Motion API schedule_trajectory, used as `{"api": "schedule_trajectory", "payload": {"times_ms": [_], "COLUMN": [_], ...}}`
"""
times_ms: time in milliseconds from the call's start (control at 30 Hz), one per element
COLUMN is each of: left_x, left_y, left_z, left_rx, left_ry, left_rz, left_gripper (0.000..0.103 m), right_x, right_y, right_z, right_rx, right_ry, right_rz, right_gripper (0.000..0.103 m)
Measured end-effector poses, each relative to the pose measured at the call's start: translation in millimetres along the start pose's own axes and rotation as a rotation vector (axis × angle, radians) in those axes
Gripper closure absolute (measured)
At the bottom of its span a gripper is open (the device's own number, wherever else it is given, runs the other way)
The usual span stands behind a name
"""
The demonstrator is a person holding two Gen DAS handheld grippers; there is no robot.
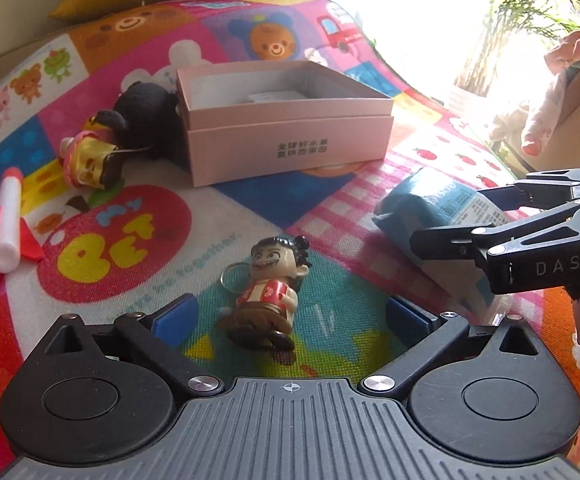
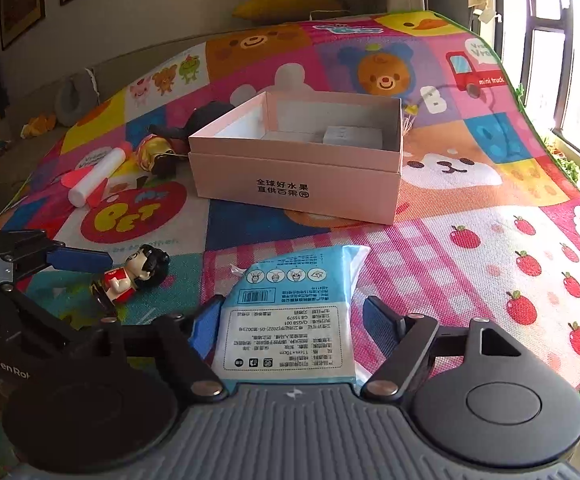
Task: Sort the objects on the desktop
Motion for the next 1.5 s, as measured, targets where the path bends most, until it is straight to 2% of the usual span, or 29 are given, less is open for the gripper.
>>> {"api": "schedule_trajectory", "payload": {"times_ms": [167, 367, 600, 733, 800, 867, 933, 1000, 1100, 1200, 1233, 1267, 1500], "left_x": [-2.8, -1.1, 0.5, 4.7, 6.1, 8.5, 9.9, 10.0, 8.3, 3.6, 2.1, 1.4, 10.4], "left_y": [8.4, 6.0, 4.8, 3.5, 3.1, 3.0, 1.4, 0.3, 2.3, 7.9, 8.8, 9.5, 16.1], "left_z": [-0.8, -0.4, -0.9, 0.3, 3.3, 3.8, 3.4, 2.1, -2.4, -8.4, -11.2, -13.9, -54.7], "left_rx": [0.058, 0.054, 0.056, 0.073, 0.070, 0.077, 0.074, 0.069, 0.046, 0.058, 0.058, 0.056, 0.069], "left_ry": [-0.027, -0.048, -0.018, 0.032, 0.024, 0.032, 0.037, 0.039, 0.034, 0.038, 0.042, 0.046, 0.158], "left_rz": [0.027, 0.007, -0.027, -0.034, -0.032, -0.017, -0.026, -0.020, -0.001, 0.032, 0.035, 0.036, 0.078], "left_gripper": [0.000, 0.000, 0.000, 0.002, 0.024, 0.033, 0.039, 0.055, 0.067, 0.068, 0.068, 0.069, 0.069], "right_x": [-2.5, -4.2, -5.1, -1.9, -0.3, 0.1, 0.1, 0.8, 3.5, 4.7, 4.5, 4.5, 11.7], "right_y": [3.0, 9.9, 14.4, 12.9, 13.0, 13.5, 13.5, 12.1, 7.8, 2.7, 0.9, -1.2, -9.2], "right_z": [-1.3, -2.1, -6.1, -11.4, -11.1, -9.2, -6.6, -5.2, -5.0, -3.0, -2.8, -4.2, -43.2], "right_rx": [-0.011, -0.018, -0.015, -0.014, -0.017, -0.020, -0.020, -0.026, -0.038, -0.027, -0.020, -0.022, 0.019], "right_ry": [0.005, 0.008, 0.024, 0.048, 0.048, 0.042, 0.034, 0.028, 0.018, -0.018, -0.033, -0.038, -0.018], "right_rz": [0.013, 0.054, 0.090, 0.078, 0.074, 0.075, 0.079, 0.078, 0.061, 0.040, 0.036, 0.032, 0.030], "right_gripper": [0.020, 0.018, 0.017, 0.017, 0.017, 0.017, 0.017, 0.017, 0.020, 0.034, 0.042, 0.045, 0.048]}}
Point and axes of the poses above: each gripper's, at about its wrist camera, not at the fingertips, and z roughly the way its jaws point, y to its right, x to its top, the point moved 2 cm from there along z, roughly the way its jaws point, and after that the axes turned 2 degrees about x, right-handed, at the moved point
